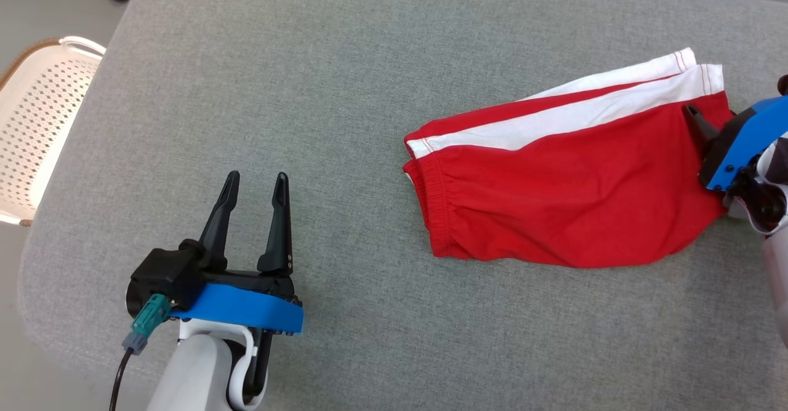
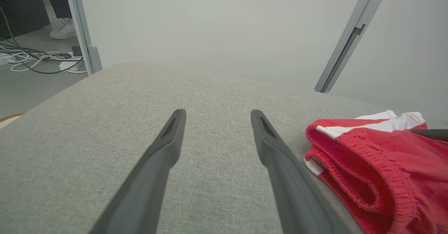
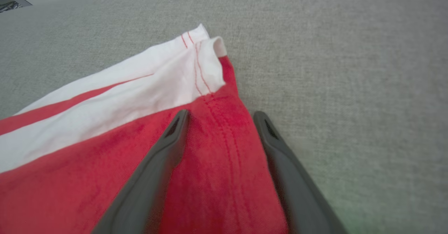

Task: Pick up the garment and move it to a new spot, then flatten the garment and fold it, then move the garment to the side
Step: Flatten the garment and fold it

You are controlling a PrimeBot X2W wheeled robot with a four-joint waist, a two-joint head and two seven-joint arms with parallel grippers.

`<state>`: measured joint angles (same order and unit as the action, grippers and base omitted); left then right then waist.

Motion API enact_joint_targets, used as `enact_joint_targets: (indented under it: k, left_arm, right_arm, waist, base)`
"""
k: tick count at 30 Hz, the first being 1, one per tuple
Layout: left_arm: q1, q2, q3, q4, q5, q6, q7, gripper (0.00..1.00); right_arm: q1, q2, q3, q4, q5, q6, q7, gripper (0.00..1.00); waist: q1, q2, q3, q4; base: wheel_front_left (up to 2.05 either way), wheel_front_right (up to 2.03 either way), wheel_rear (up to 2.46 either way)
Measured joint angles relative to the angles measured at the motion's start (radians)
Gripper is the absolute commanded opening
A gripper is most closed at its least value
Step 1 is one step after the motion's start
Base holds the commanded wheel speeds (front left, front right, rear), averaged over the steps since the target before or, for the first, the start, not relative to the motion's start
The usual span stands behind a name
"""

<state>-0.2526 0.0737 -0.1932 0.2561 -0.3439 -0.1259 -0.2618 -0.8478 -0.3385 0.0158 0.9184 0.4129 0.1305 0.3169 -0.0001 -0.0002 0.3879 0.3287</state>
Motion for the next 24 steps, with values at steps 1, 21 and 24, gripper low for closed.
enact_joint_targets:
  k: [1,21,24]
  left_arm:
    - [0.0,0.0,-0.001,0.0,-0.002,0.0,0.0,1.0]
    - [0.022,0.035,-0.017,0.023,-0.024,-0.003,0.0,1.0]
    - [0.031,0.041,-0.017,0.026,-0.026,-0.003,0.0,1.0]
  right_arm:
    - [0.0,0.002,0.004,-0.001,0.0,0.0,0.004,0.0]
    - [0.191,-0.022,-0.039,-0.198,0.062,0.0,-0.046,0.0]
    - [0.224,-0.03,-0.091,-0.231,0.03,0.0,-0.041,0.0]
  waist:
    - [0.0,0.0,0.0,-0.002]
    - [0.0001,0.0004,-0.109,-0.102]
    - [0.0,0.0003,-0.133,-0.121]
  base:
    - [0.0,0.0,0.0]
    - [0.0,0.0,0.0]
    - [0.0,0.0,0.0]
